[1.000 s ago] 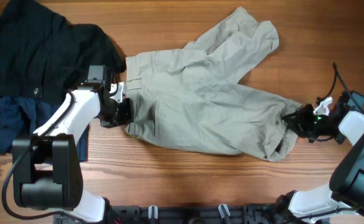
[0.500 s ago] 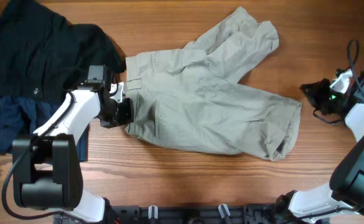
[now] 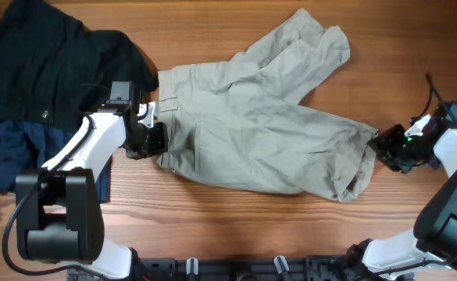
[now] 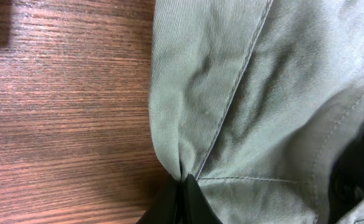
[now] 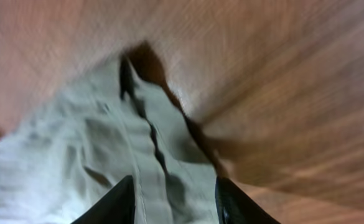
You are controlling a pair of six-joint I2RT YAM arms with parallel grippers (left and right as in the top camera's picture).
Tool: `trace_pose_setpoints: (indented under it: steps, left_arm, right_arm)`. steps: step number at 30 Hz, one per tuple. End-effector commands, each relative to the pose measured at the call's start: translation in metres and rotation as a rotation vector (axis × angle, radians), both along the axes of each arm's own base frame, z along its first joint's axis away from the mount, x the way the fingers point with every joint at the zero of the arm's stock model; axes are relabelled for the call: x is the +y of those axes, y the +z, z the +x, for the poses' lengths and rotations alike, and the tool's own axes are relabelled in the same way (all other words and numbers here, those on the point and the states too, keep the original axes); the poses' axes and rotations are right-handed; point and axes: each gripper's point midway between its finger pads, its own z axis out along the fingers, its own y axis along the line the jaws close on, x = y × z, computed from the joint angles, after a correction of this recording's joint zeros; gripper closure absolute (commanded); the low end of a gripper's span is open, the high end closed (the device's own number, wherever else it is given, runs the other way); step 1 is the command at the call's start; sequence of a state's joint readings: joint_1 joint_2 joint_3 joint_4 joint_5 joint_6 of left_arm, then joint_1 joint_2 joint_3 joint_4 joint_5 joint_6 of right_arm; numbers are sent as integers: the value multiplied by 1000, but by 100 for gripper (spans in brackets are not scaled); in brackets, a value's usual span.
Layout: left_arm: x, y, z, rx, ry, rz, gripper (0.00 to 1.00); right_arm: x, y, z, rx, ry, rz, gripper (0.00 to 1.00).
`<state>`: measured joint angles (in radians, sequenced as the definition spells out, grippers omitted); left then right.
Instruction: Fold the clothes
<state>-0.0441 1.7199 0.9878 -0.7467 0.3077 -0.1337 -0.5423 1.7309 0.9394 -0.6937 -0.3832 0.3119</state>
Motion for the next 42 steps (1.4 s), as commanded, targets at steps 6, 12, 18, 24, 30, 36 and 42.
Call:
trace_pose_setpoints:
  steps: [6, 12, 18, 24, 30, 36, 42]
  left_arm:
    - [2, 4, -1, -6, 7, 12, 96]
    - [2, 3, -2, 0, 7, 12, 96]
    - [2, 3, -3, 1, 7, 12, 96]
    - [-11, 32, 28, -96, -3, -63, 96]
    - [-20, 95, 85, -307, -21, -116, 94]
    - [-19, 87, 63, -204, -24, -82, 96]
    - [-5, 69, 5, 39, -29, 83, 96]
  right_arm:
    - [44, -20, -15, 63, 144, 13, 58]
    - [53, -26, -13, 48, 157, 5, 70]
    - [29, -20, 23, -94, 104, -74, 60]
    - [10, 78, 70, -184, 219, -125, 56]
    - [75, 167, 123, -407, 514, -204, 36]
    - [107, 165, 123, -389, 537, -174, 36]
    - [118, 159, 109, -335, 564, -136, 35]
